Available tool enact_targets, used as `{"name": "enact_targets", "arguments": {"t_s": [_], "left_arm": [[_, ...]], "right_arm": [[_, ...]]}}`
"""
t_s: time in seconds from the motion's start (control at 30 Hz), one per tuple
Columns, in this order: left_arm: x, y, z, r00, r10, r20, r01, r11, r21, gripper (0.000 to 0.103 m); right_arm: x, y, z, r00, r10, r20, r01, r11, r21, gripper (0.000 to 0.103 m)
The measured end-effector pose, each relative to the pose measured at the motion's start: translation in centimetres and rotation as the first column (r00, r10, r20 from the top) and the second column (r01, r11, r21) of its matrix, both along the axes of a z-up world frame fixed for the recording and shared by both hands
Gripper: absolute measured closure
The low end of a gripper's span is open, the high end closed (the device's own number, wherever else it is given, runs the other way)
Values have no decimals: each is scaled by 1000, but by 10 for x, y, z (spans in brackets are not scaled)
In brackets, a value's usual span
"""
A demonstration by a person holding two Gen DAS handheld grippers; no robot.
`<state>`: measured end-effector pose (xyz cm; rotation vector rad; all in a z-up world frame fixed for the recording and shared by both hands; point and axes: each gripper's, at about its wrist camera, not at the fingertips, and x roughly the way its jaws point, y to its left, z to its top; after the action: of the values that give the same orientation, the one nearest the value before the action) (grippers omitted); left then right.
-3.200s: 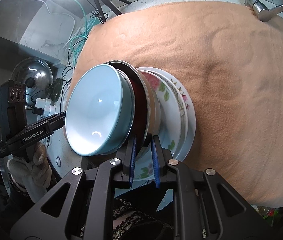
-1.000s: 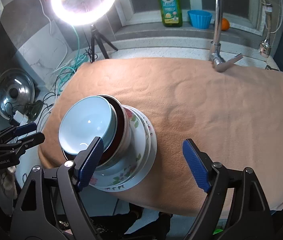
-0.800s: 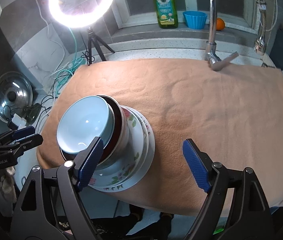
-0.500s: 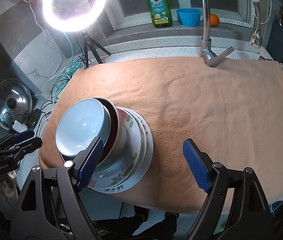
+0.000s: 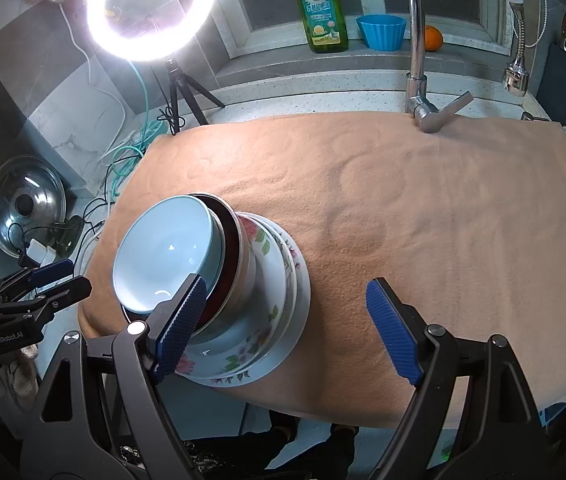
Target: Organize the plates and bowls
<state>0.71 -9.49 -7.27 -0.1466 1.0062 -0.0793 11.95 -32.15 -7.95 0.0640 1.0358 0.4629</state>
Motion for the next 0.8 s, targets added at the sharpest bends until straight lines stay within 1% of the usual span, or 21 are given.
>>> {"name": "enact_targets", "arguments": {"t_s": [0.8], "left_arm": [[3,-3,0,1000,-1,1,1,1000,21,31]], "right_arm": [[-1,3,-4,1000,0,-6,0,1000,2,19]]}}
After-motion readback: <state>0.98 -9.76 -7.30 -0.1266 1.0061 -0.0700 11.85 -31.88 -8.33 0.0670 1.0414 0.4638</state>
